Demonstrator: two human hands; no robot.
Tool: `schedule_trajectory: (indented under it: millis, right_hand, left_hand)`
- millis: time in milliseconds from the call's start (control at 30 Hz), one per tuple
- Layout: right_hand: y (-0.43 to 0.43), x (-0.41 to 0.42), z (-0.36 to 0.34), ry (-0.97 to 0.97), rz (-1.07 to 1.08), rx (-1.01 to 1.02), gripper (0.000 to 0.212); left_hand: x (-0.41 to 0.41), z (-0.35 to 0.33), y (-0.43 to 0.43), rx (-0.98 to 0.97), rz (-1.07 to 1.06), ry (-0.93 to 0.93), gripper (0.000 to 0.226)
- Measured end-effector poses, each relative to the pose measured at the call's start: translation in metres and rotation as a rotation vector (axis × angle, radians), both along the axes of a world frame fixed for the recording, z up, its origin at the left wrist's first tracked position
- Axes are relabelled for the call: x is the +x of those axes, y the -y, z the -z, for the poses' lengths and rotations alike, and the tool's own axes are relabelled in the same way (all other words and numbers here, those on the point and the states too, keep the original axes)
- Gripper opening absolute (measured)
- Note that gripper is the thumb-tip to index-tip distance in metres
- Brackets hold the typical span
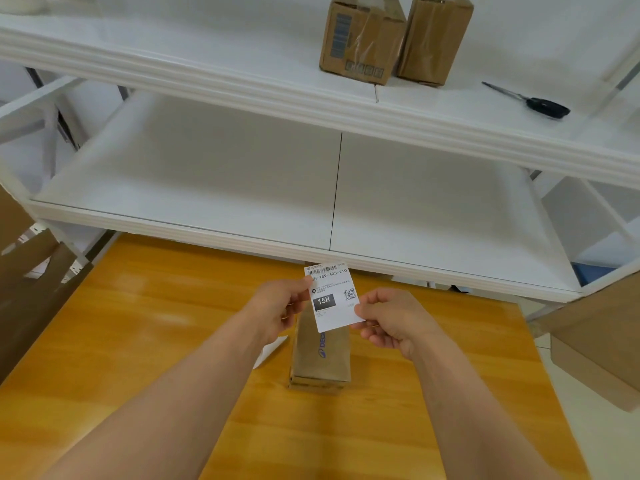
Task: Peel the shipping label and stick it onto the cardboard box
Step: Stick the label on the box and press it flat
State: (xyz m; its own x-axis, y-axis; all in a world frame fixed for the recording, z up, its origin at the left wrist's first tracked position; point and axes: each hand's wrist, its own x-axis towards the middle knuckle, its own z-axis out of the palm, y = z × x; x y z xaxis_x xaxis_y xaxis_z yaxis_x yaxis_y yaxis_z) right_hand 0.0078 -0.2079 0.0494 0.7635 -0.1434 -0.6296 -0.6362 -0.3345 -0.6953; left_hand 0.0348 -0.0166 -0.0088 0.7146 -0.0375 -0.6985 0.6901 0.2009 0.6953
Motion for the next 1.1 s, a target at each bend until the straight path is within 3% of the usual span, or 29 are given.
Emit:
schedule_trajectory:
  millis: [200, 333, 467, 633, 800, 933, 1100]
  right_hand:
    - [0.006, -0.003, 0.011, -0.043, -0.005, 0.030, 0.010]
    - [0.010, -0.005, 0.024, -0.071, 0.021, 0.045, 0.014]
    - [0.010, -0.012, 0.041, -0.161, 0.017, 0.046, 0.007]
    - [0.007, -0.027, 0.070, -0.301, -0.063, 0.043, 0.003]
    - [0.007, -0.028, 0.088, -0.356, -0.078, 0.064, 0.005]
    - [0.009, -0.016, 0.093, -0.354, -0.062, 0.054, 0.007]
    - [0.008, -0.004, 0.098, -0.350, -0.029, 0.035, 0.010]
  left_hand:
    - [0.006, 0.005, 0.008, 0.163, -0.051, 0.093, 0.002]
    - [0.012, 0.007, 0.018, 0.215, -0.020, 0.180, 0.005]
    - [0.014, 0.022, 0.023, 0.288, 0.009, 0.150, 0.006]
    - [-0.001, 0.059, 0.022, 0.355, 0.040, -0.020, 0.046]
    - [-0.002, 0.080, 0.020, 0.376, 0.030, -0.055, 0.049]
    - [0.007, 0.079, 0.025, 0.427, 0.037, -0.012, 0.008]
    - [0.017, 0.081, 0.030, 0.435, 0.050, 0.024, 0.013]
